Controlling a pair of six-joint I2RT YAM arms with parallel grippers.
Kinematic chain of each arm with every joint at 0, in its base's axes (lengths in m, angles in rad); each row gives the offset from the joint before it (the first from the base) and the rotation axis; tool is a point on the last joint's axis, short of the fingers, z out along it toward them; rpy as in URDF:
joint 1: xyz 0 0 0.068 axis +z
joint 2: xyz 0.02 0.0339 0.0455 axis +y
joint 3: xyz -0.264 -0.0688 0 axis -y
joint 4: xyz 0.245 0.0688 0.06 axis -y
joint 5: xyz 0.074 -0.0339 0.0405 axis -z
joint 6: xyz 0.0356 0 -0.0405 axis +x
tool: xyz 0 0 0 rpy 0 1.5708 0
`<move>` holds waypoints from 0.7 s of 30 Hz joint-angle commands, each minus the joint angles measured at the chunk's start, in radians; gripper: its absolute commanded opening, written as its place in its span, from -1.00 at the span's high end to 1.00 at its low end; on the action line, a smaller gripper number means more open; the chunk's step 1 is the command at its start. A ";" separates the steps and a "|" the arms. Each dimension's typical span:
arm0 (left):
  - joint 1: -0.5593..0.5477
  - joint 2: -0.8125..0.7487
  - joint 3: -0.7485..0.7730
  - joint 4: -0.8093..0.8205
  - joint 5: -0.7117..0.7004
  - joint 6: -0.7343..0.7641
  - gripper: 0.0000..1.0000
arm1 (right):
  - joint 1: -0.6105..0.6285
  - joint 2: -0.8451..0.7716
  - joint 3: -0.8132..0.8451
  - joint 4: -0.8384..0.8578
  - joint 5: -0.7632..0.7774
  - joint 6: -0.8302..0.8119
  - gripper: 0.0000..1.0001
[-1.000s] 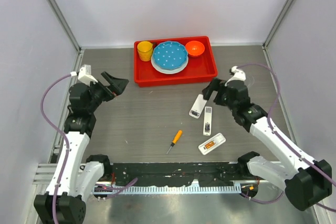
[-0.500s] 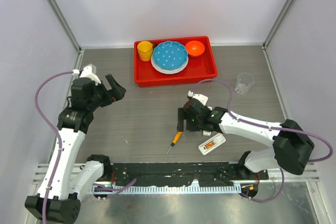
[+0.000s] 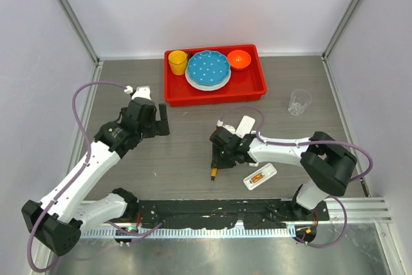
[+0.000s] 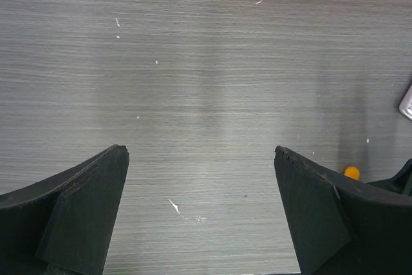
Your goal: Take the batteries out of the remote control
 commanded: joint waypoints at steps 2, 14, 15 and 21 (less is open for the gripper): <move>-0.040 0.002 0.023 -0.010 -0.106 0.021 -0.99 | 0.019 0.054 0.030 0.055 -0.013 0.025 0.61; -0.040 -0.176 -0.124 0.218 0.234 0.052 -0.99 | 0.011 -0.122 0.179 0.017 0.219 -0.126 0.97; -0.040 -0.176 -0.138 0.239 0.259 0.049 -0.99 | 0.008 -0.147 0.182 0.023 0.236 -0.130 0.97; -0.040 -0.074 -0.188 0.406 0.587 0.021 -0.99 | -0.065 -0.330 0.117 0.150 0.207 -0.164 0.97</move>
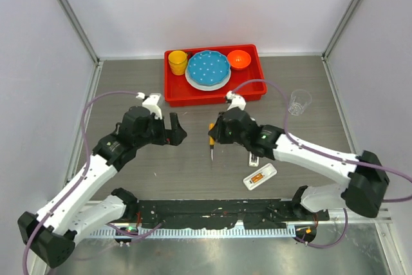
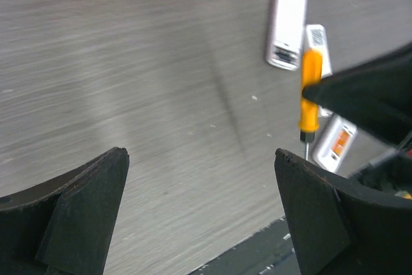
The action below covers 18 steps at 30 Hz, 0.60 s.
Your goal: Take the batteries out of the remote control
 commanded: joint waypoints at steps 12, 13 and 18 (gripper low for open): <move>-0.161 0.376 -0.026 0.668 0.520 -0.166 -0.90 | -0.248 -0.301 -0.215 0.376 -0.264 0.004 0.97; -0.172 0.417 -0.017 0.685 0.532 -0.174 -0.86 | -0.248 -0.309 -0.221 0.388 -0.275 0.008 0.97; -0.192 0.480 -0.021 0.807 0.567 -0.231 -0.52 | -0.251 -0.326 -0.230 0.425 -0.302 0.015 0.97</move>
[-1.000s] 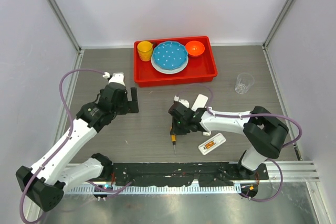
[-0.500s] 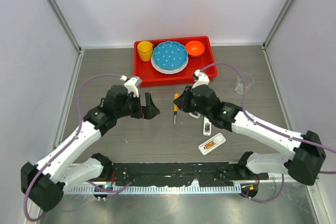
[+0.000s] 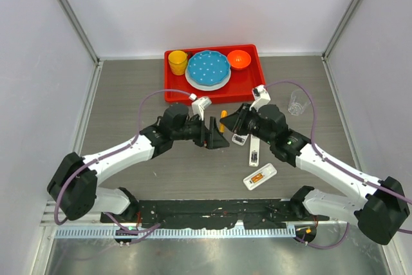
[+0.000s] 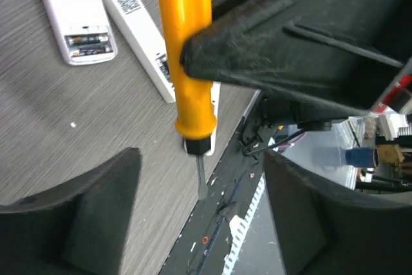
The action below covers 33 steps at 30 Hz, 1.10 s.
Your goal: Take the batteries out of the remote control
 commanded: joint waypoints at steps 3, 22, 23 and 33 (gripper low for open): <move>-0.009 0.029 0.009 0.215 0.076 -0.063 -0.14 | -0.007 -0.053 -0.006 0.123 -0.068 0.012 0.97; -0.017 -0.095 0.032 -0.128 -0.134 0.105 1.00 | -0.044 -0.047 0.084 -0.064 0.007 -0.077 -0.87; -0.022 -0.104 0.032 -0.170 -0.162 0.113 1.00 | -0.053 -0.039 0.093 -0.087 0.004 -0.067 -0.90; -0.060 -0.095 0.059 -0.261 -0.222 0.154 1.00 | -0.079 0.056 0.074 0.088 -0.243 -0.022 -0.71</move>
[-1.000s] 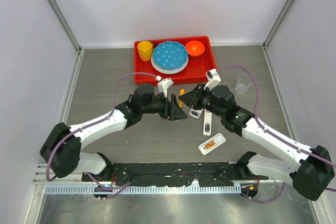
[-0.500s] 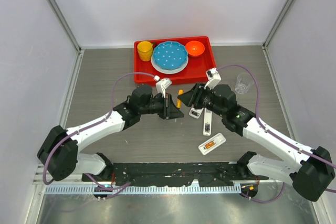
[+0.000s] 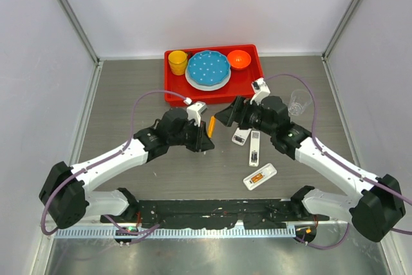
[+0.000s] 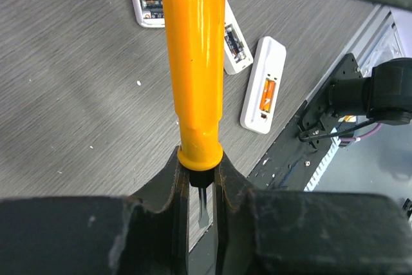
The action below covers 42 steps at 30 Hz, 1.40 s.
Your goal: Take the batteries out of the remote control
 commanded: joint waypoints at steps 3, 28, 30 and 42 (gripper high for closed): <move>-0.015 -0.025 0.033 -0.008 -0.021 0.023 1.00 | 0.001 0.048 -0.002 0.164 -0.169 0.033 -0.58; -0.015 -0.055 -0.024 0.070 0.053 -0.005 1.00 | 0.001 0.107 -0.108 0.408 -0.298 0.150 0.38; -0.015 -0.056 -0.031 0.074 0.051 -0.011 1.00 | 0.001 0.107 -0.110 0.411 -0.304 0.150 0.96; -0.014 -0.199 -0.146 0.075 -0.172 -0.071 -0.99 | 0.000 -0.019 -0.056 0.101 -0.047 -0.011 0.97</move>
